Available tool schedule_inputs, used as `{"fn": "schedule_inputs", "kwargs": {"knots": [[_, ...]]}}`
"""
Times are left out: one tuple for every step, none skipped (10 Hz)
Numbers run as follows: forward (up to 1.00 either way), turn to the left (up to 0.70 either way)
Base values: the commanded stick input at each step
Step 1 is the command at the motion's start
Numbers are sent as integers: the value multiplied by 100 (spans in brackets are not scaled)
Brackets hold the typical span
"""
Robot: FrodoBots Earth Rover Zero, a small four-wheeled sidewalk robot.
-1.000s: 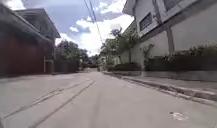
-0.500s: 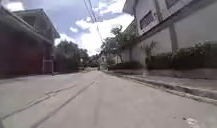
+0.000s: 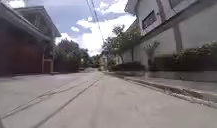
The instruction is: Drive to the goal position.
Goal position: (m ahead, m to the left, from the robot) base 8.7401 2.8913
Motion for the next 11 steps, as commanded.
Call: {"fn": "schedule_inputs", "kwargs": {"knots": [[50,0],[50,0],[50,0],[50,0],[50,0],[50,0],[50,0],[50,0],[50,0],[50,0],[50,0]]}}
